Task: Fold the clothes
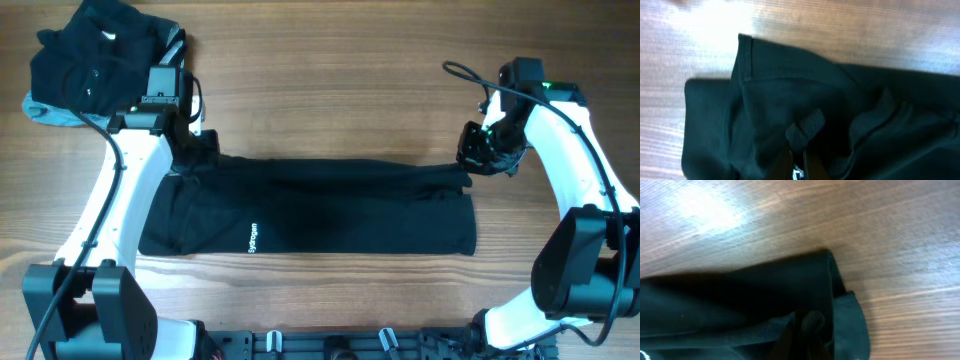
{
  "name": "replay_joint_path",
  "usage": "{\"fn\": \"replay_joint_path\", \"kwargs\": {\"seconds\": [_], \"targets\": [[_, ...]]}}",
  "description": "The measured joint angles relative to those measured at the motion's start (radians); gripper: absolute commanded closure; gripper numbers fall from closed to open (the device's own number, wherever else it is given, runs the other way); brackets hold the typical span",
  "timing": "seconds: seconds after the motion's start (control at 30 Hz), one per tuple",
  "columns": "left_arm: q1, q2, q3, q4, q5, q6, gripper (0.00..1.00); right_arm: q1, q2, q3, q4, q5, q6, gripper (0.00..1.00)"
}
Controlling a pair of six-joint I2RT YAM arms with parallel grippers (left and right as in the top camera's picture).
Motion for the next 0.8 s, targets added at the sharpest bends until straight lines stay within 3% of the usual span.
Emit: {"fn": "replay_joint_path", "kwargs": {"seconds": [0.27, 0.8], "targets": [[0.0, 0.0, 0.0, -0.207, 0.009, -0.003, 0.96, 0.0, 0.0, 0.0, -0.021, 0.033, -0.016, 0.95], [0.0, 0.0, 0.0, -0.25, 0.004, -0.023, 0.92, 0.0, 0.0, -0.011, -0.148, 0.041, -0.053, 0.9]]}}
